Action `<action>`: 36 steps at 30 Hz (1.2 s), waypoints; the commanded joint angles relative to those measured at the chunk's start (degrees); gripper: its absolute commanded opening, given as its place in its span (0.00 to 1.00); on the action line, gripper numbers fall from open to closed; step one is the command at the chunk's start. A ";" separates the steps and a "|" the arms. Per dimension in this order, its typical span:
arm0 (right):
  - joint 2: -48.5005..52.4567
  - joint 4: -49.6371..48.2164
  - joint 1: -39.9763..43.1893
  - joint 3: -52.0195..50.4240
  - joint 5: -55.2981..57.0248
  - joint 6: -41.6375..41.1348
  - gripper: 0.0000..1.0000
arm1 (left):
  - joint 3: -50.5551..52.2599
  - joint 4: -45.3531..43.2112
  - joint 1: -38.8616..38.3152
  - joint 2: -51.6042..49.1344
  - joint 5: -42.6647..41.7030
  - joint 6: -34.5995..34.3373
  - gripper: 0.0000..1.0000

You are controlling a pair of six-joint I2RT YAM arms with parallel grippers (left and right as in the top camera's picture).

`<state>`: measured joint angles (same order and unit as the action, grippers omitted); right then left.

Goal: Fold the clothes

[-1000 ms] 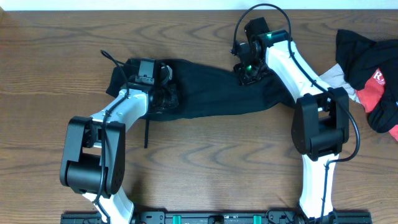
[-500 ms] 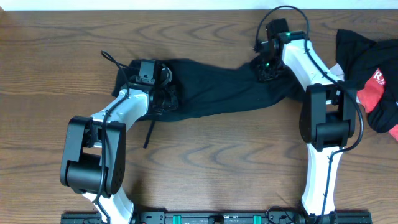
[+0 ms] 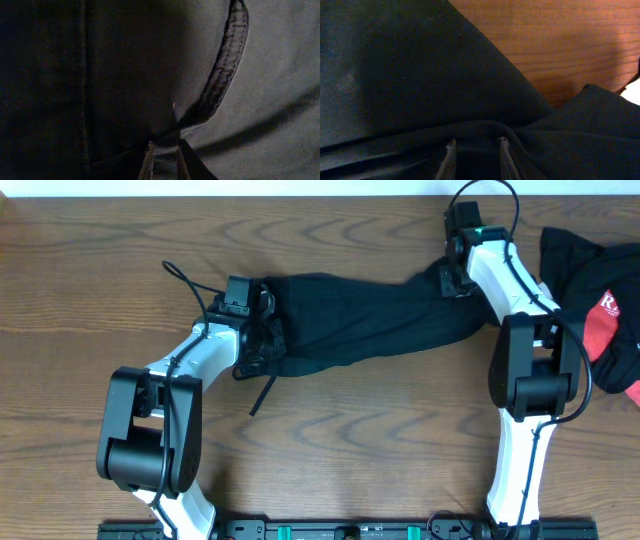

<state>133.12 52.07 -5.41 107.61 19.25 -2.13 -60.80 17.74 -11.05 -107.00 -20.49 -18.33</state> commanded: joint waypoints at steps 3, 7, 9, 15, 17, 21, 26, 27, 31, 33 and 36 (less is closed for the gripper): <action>-1.70 1.62 -2.16 1.27 3.50 -1.22 0.34 | 0.04 2.71 0.66 -0.37 10.56 -0.09 0.19; -2.01 3.52 -1.92 1.27 4.15 -2.58 0.36 | 0.07 5.62 4.76 -0.37 14.14 -1.22 0.19; -2.01 4.22 -1.62 1.27 4.81 -3.04 0.37 | 0.07 6.71 7.15 -0.37 14.12 -1.25 0.18; -2.10 5.73 -0.83 1.27 9.70 -5.35 0.38 | 0.07 8.41 13.35 -0.37 14.14 1.01 0.19; -2.16 6.86 -0.66 1.31 15.76 -8.46 0.38 | 0.07 8.59 15.41 -0.37 14.16 2.05 0.18; -3.69 7.91 -0.76 1.86 13.88 -9.92 0.37 | 0.02 8.59 16.76 -0.37 14.14 2.47 0.19; -13.35 9.75 -3.13 2.75 -1.29 -9.84 0.36 | 0.02 8.59 16.76 -0.37 14.14 3.32 0.19; -15.13 10.27 -3.63 2.75 -5.79 -9.35 0.35 | 0.02 8.57 16.76 -0.37 14.14 3.32 0.19; -21.46 13.20 -5.88 2.73 -29.03 -4.94 0.34 | 0.02 8.57 16.76 -0.37 14.14 3.32 0.19; -22.23 15.34 -7.15 2.73 -35.93 -3.48 0.34 | 0.02 8.57 16.76 -0.37 14.14 3.32 0.19; -21.79 17.86 -9.77 1.66 -39.95 -2.91 0.32 | 0.02 8.55 16.76 -0.37 14.14 3.32 0.19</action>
<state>109.69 68.34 -12.43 110.59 -6.13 -7.55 -61.87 25.36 5.04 -106.17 -10.92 -16.21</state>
